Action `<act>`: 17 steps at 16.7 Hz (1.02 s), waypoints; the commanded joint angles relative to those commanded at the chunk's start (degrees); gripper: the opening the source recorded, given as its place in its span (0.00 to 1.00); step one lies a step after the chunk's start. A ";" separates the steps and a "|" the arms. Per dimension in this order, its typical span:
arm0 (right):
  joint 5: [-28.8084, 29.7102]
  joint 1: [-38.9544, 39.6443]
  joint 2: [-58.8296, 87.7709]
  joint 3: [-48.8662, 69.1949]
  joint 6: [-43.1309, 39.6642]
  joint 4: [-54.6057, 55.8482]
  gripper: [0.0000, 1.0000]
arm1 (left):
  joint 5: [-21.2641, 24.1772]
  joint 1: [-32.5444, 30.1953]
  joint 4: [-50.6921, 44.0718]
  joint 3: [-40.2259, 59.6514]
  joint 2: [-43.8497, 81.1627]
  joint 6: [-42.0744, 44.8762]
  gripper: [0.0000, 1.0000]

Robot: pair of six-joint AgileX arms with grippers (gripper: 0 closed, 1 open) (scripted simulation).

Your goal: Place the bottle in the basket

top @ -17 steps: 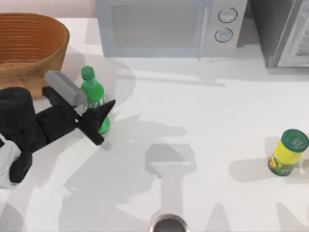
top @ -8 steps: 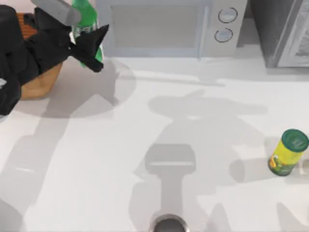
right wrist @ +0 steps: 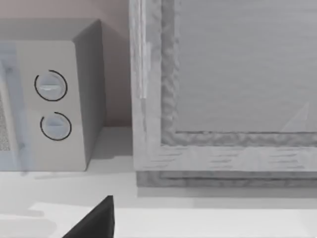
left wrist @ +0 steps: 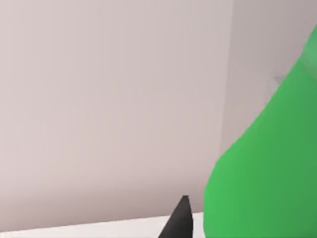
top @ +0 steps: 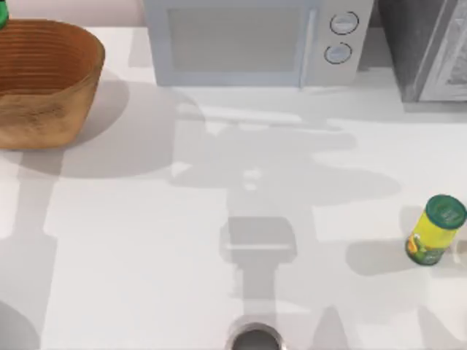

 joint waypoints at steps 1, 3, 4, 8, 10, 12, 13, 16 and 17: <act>0.00 0.00 0.00 0.00 0.00 0.00 1.00 | -1.53 1.20 -1.30 0.79 -0.50 -0.77 0.00; 0.00 0.00 0.00 0.00 0.00 0.00 1.00 | -3.15 2.46 -2.52 1.61 -0.91 -1.60 0.00; 0.00 0.00 0.00 0.00 0.00 0.00 1.00 | -3.15 2.46 -2.52 1.61 -0.92 -1.60 0.00; 0.00 0.00 0.00 0.00 0.00 0.00 1.00 | -3.13 2.23 -2.20 1.57 -0.50 -1.41 0.00; 0.00 0.00 0.00 0.00 0.00 0.00 1.00 | -3.26 2.13 -0.15 2.11 1.30 -1.45 0.00; 0.00 0.00 0.00 0.00 0.00 0.00 1.00 | -3.47 2.07 2.38 2.54 4.70 -1.52 0.00; 0.00 0.00 0.00 0.00 0.00 0.00 1.00 | -3.56 2.02 3.84 2.76 6.77 -1.53 0.00; 0.00 0.00 0.00 0.00 0.00 0.00 1.00 | -3.74 1.76 7.61 3.18 10.81 -1.65 0.00; 0.00 0.00 0.00 0.00 0.00 0.00 1.00 | -3.75 1.67 7.94 3.23 11.14 -1.72 0.00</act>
